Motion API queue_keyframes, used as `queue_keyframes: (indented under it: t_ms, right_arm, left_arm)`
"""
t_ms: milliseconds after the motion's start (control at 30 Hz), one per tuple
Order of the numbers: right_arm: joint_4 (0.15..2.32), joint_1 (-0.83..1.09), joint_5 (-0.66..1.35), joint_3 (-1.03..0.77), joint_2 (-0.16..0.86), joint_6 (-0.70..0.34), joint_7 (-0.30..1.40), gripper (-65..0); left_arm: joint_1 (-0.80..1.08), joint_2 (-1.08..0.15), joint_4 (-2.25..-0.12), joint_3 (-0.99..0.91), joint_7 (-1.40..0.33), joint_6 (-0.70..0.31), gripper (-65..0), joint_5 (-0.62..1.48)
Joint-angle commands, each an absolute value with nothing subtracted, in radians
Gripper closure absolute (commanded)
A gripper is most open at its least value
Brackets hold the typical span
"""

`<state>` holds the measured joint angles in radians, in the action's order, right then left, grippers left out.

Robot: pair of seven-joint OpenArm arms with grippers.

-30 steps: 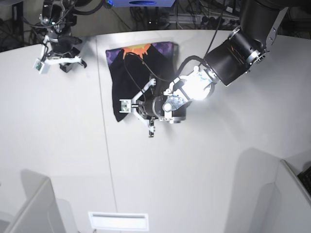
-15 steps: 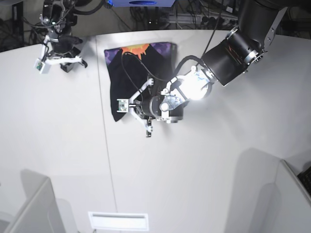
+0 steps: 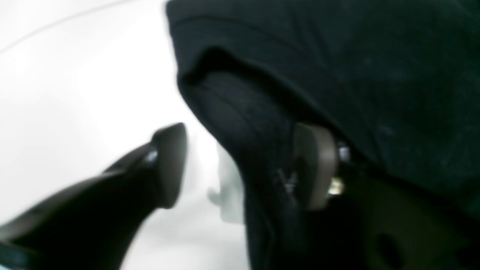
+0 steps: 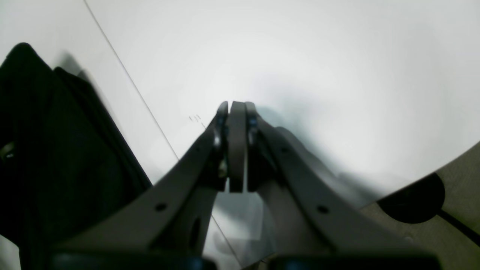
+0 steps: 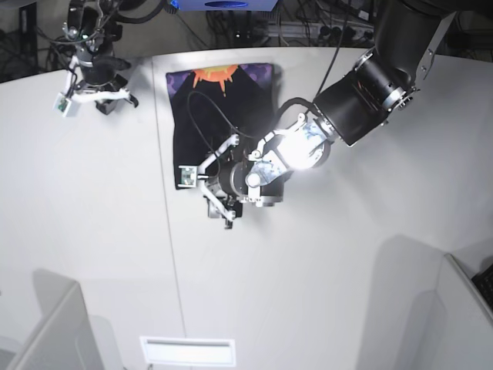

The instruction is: Fold the T-shirt properly

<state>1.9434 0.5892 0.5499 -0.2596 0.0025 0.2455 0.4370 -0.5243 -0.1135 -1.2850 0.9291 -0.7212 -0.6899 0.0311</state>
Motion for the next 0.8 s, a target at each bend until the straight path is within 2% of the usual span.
queue_keyframes:
  t_ms: [0,167,400,467,500,600,633,767]
  right_arm:
    - [1.957,0.591,0.549,-0.257,0.010,0.237,0.418,0.0]
    - [1.936,0.590,0.549,-0.257,0.010,0.237,0.418,0.0]
    - [1.939,0.590,0.547,-0.255,0.016,0.219,0.417,0.0]
    - [1.939,0.590,0.547,-0.259,0.016,0.163,0.417,0.0]
    - [1.940,0.590,0.547,-0.263,0.016,0.136,0.418,0.0]
    - [1.946,0.595,0.545,-0.260,0.042,0.074,0.417,0.0]
    - [1.952,0.595,0.545,-0.257,0.054,0.065,0.418,0.0]
    - [1.986,0.605,0.545,-0.257,0.073,0.061,0.415,0.0]
  left_arm:
    - [-0.552,-0.101,-1.302,0.923,-0.710,-0.698,-49.5,0.039]
    - [-0.575,-0.099,-1.334,0.897,-0.710,-0.698,-51.2,0.044]
    - [-0.539,-0.073,-1.501,0.659,-0.716,-0.698,-50.4,0.044]
    - [-0.509,-0.079,-1.583,0.604,-0.722,-0.698,-44.1,0.044]
    - [-0.483,-0.099,-1.629,0.573,-0.746,-0.698,-38.3,0.042]
    - [-0.398,-0.154,-1.771,0.495,-0.802,-0.698,-12.2,0.036]
    - [-0.358,-0.183,-1.816,0.467,-0.803,-0.698,-1.2,0.031]
    - [-0.211,-0.283,-1.920,0.314,-0.800,-0.698,0.0,0.042]
